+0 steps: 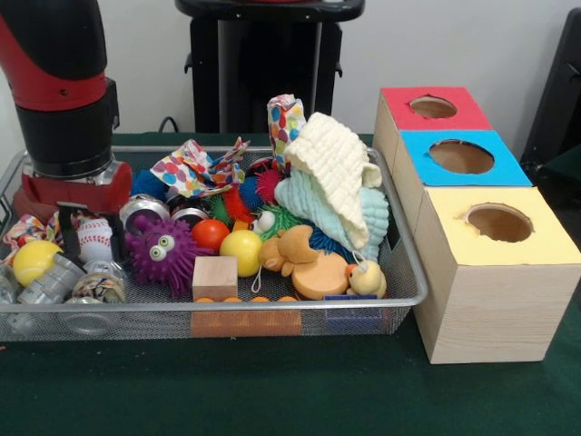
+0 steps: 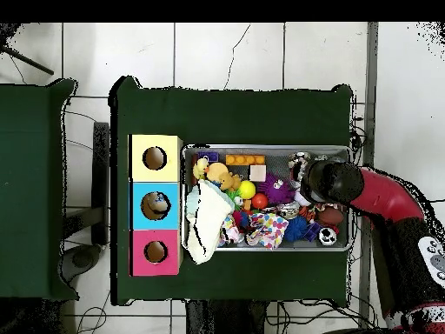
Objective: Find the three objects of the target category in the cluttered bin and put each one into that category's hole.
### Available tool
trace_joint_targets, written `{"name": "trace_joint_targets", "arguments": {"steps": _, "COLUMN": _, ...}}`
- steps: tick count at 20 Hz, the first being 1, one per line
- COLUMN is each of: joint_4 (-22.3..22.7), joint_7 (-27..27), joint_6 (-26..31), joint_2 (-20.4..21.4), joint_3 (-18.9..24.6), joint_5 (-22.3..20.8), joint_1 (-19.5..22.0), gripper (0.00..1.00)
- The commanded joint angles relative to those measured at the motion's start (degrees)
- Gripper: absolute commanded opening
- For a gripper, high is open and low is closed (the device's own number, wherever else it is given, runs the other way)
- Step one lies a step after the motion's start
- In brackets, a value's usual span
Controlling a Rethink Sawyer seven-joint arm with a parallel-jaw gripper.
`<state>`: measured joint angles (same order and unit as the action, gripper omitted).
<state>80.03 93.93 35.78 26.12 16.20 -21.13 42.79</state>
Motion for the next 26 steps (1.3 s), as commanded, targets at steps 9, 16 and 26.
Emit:
{"name": "trace_joint_targets", "arguments": {"steps": 9, "joint_4": 1.09, "joint_7": -1.39, "joint_6": -0.63, "joint_2": -4.82, "joint_3": -0.41, "joint_5": -3.81, "joint_1": 0.98, "gripper": 1.0}}
{"name": "trace_joint_targets", "arguments": {"steps": 16, "joint_4": 3.08, "joint_7": 0.49, "joint_6": -4.35, "joint_2": -6.86, "joint_3": -0.54, "joint_5": -3.77, "joint_1": 1.69, "gripper": 1.0}}
{"name": "trace_joint_targets", "arguments": {"steps": 26, "joint_4": 0.78, "joint_7": -0.81, "joint_6": -4.38, "joint_2": -9.75, "joint_3": 0.4, "joint_5": -3.32, "joint_1": 2.19, "gripper": 1.0}}
